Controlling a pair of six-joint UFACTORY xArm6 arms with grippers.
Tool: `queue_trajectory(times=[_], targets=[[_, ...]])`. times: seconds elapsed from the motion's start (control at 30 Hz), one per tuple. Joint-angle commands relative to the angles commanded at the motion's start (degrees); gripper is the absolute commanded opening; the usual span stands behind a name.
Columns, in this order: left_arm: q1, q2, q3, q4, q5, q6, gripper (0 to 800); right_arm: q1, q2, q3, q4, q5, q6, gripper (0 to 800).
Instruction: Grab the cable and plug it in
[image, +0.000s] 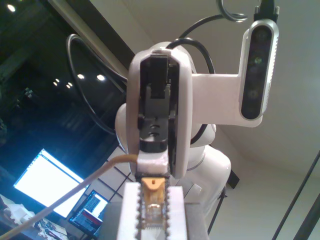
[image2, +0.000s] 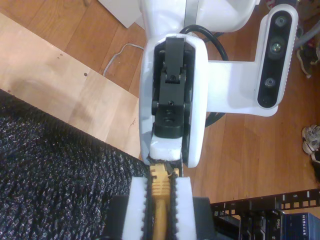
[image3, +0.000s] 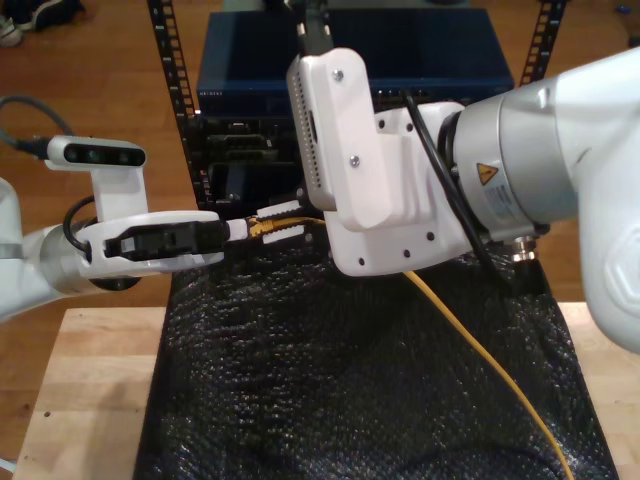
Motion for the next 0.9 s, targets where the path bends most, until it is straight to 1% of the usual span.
queue_trajectory(times=[0.07,0.1,0.17,0.2,0.37,0.43,0.5,0.53,0.63,0.73,0.83,0.9], targets=[[0.0,0.0,0.0,0.0,0.1,0.0,41,0.0,0.0,0.0,0.0,0.0,0.0,22],[0.0,0.0,0.0,0.0,0.4,-0.2,103,0.0,0.0,0.0,0.0,0.0,0.0,18],[0.0,0.0,0.0,0.0,1.1,-1.1,344,0.1,0.0,0.0,0.0,0.0,0.0,12],[0.0,0.0,0.0,-0.4,1.6,-1.8,382,0.1,0.0,0.0,0.0,0.0,0.1,6],[0.0,0.0,0.1,-1.4,1.8,-2.6,434,0.1,0.0,-0.2,0.1,0.0,0.1,2],[0.0,0.0,0.1,-1.6,1.8,-2.5,517,0.2,0.1,-0.4,0.1,0.0,0.1,2],[0.1,-0.1,0.1,-1.8,1.6,-2.5,621,0.1,0.2,-0.6,0.2,0.0,0.1,2],[0.1,-0.1,0.1,-1.9,1.5,-2.5,653,0.1,0.3,-1.0,0.2,0.0,0.1,2],[0.1,-0.2,-0.2,-1.9,1.1,-2.5,671,0.0,0.7,-1.8,0.2,0.5,0.2,3],[0.2,-0.4,-0.4,-1.8,-0.2,-2.5,754,-0.3,1.1,-2.4,0.3,0.5,0.2,2],[0.5,-0.9,-0.5,-1.8,-2.9,-2.6,771,-0.5,1.1,-3.0,0.5,0.6,1.0,2],[0.6,-1.8,-0.5,-1.8,-4.4,-2.5,785,-2.0,1.1,-3.2,0.7,1.0,3.0,2]])
